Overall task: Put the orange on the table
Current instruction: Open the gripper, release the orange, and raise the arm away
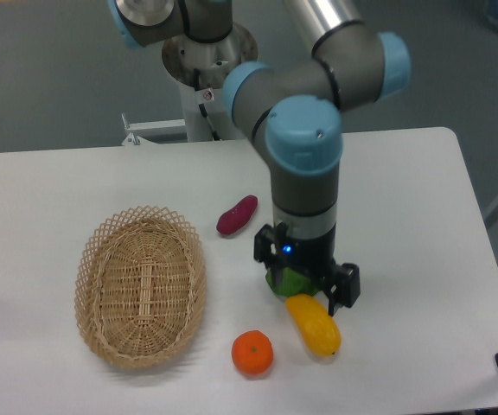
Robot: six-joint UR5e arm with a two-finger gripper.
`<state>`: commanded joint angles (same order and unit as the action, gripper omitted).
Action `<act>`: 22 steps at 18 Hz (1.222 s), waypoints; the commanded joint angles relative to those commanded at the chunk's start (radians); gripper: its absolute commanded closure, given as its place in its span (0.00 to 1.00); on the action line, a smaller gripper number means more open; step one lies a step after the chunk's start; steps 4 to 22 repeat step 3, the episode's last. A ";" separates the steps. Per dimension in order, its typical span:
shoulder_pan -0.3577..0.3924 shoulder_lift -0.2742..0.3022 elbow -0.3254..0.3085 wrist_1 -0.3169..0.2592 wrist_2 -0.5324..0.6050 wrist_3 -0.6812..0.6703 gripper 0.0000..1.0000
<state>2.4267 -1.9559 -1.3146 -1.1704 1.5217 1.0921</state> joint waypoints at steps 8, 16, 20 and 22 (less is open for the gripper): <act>0.005 0.006 -0.003 0.000 -0.008 0.005 0.00; 0.005 0.006 -0.003 0.000 -0.008 0.005 0.00; 0.005 0.006 -0.003 0.000 -0.008 0.005 0.00; 0.005 0.006 -0.003 0.000 -0.008 0.005 0.00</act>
